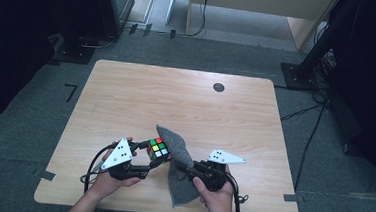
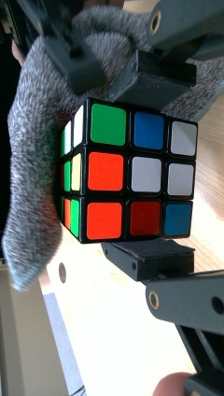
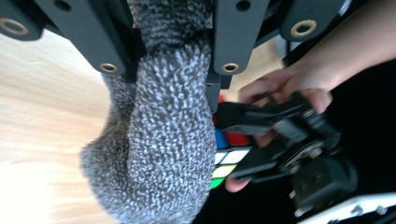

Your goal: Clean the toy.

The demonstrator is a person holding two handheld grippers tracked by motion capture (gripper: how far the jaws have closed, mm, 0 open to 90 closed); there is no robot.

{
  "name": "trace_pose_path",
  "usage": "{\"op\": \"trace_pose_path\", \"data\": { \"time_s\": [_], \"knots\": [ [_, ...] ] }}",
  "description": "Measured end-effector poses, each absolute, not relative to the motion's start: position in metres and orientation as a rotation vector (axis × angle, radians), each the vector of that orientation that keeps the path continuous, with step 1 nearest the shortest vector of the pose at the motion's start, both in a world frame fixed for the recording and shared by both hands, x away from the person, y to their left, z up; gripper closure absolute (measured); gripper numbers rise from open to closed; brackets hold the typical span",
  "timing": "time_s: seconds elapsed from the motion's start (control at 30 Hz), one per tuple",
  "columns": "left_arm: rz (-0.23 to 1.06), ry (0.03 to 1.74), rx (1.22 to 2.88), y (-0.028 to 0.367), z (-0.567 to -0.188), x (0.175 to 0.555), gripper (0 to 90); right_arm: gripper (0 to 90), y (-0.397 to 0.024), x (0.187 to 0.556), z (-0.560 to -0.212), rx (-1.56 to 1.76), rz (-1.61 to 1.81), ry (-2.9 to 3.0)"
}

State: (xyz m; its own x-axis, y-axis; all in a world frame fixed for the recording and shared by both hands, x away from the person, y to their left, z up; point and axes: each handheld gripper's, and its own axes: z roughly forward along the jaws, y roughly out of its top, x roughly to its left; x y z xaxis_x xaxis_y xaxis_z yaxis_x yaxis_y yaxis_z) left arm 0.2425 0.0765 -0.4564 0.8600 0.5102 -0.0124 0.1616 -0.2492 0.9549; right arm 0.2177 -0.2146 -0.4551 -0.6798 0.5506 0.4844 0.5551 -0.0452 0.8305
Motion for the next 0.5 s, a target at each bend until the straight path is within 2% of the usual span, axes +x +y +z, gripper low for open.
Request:
{"op": "trace_pose_path", "data": {
  "time_s": [0.13,0.3,0.5],
  "knots": [
    [0.386,0.499,1.846,0.072,-0.458,0.241,34.4,74.2,-0.221,0.214,-0.447,-1.251,-1.995,-2.156],
    [0.419,0.525,1.844,0.072,-0.455,0.241,34.3,74.0,-0.203,0.215,-0.458,-1.127,-1.86,-2.319],
    [0.408,0.623,1.699,0.091,-0.447,0.247,34.4,73.9,-0.203,0.22,-0.475,-1.325,-1.743,-2.375]
  ]
}}
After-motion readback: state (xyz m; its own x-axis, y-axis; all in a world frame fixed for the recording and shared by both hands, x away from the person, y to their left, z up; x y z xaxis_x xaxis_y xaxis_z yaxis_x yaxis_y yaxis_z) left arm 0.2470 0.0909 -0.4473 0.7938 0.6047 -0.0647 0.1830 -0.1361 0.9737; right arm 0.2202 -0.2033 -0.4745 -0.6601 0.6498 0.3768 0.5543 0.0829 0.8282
